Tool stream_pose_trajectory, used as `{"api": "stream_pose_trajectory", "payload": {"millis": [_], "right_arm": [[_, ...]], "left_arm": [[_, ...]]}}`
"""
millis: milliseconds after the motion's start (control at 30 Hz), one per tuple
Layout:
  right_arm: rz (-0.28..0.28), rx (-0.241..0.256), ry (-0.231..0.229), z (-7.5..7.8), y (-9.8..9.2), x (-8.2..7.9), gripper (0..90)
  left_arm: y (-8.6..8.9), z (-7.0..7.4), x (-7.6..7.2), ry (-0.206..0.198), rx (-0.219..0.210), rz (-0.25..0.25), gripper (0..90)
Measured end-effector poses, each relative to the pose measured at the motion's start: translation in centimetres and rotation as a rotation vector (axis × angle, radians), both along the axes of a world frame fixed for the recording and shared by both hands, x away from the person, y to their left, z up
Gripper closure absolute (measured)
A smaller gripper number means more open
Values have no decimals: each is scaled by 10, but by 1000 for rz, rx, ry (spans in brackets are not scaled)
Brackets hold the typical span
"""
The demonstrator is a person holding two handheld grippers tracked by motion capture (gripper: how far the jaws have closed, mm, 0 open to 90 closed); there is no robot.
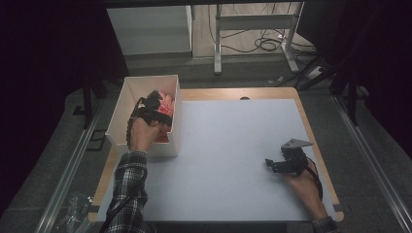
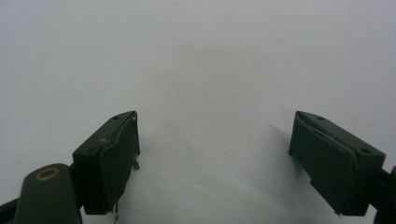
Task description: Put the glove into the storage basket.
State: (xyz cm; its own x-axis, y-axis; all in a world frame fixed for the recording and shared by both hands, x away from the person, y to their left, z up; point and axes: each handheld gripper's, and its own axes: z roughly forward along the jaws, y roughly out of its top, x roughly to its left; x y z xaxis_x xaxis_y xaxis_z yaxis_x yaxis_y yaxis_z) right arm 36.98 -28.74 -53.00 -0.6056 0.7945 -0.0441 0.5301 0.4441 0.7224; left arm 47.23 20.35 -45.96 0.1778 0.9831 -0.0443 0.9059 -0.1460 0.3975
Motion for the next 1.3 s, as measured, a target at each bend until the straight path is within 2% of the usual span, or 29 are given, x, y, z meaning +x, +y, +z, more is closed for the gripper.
{"api": "stream_pose_trajectory", "payload": {"millis": [267,533,667,1100,1300], "right_arm": [[0,0,0,0,0,0,163],[0,1,0,0,0,0,163],[0,1,0,0,0,0,163],[0,1,0,0,0,0,163],[0,1,0,0,0,0,163]], "left_arm": [[2,11,-15,-49,5,-37,37],[3,25,-29,-118,-1,-64,35],[3,34,-35,-159,-36,-94,32],[-7,60,-51,-289,-53,-180,25],[-18,72,-60,-326,-72,-227,24]]}}
